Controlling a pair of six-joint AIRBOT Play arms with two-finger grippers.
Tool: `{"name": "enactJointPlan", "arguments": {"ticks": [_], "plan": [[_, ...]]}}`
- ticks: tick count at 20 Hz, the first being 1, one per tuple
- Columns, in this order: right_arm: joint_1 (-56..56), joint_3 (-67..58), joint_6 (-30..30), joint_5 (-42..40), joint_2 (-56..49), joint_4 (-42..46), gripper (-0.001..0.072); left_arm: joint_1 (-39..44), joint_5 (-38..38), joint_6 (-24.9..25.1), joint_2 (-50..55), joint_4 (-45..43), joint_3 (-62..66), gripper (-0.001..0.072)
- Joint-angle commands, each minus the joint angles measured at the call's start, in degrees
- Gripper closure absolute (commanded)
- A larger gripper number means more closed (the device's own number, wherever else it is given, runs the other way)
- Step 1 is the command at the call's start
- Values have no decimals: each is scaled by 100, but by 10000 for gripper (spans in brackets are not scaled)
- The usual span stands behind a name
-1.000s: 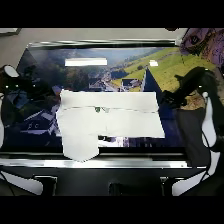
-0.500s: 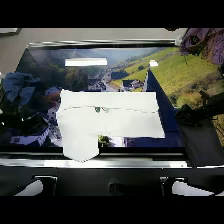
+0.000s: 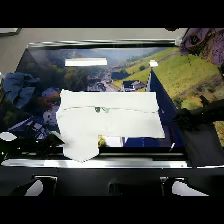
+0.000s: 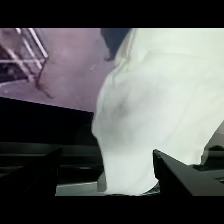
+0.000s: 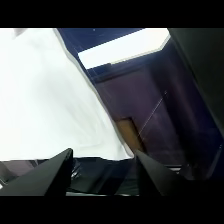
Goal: Fold the clothes and pants, and hang the long-sleeved shirts on hangers.
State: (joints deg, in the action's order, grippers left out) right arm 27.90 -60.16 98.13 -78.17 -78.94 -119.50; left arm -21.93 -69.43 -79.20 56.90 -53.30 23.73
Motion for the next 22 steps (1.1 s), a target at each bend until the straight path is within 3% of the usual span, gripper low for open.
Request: {"name": "enactJointPlan", "arguments": {"ticks": [1, 4, 5, 7, 8, 11, 22], "plan": [[4, 17, 2, 13, 13, -90, 264, 256, 175, -46, -26, 479, -319, 80], [4, 17, 2, 66, 13, -66, 265, 525, 199, -136, 210, 555, -518, 94], [4, 17, 2, 72, 13, -66, 265, 570, 205, -131, 269, 557, -522, 151], [4, 39, 4, 0, 11, -59, 272, 595, 267, -131, 286, 560, -520, 543], [4, 105, 22, -90, 11, 2, 271, 597, 302, -131, 286, 562, -514, 689], [4, 566, 175, -258, 13, 164, 264, 595, 339, -131, 286, 601, -492, 686], [0, 1690, 684, 629, 0, -514, 238, 595, 334, -133, 260, 708, -492, 685]]}}
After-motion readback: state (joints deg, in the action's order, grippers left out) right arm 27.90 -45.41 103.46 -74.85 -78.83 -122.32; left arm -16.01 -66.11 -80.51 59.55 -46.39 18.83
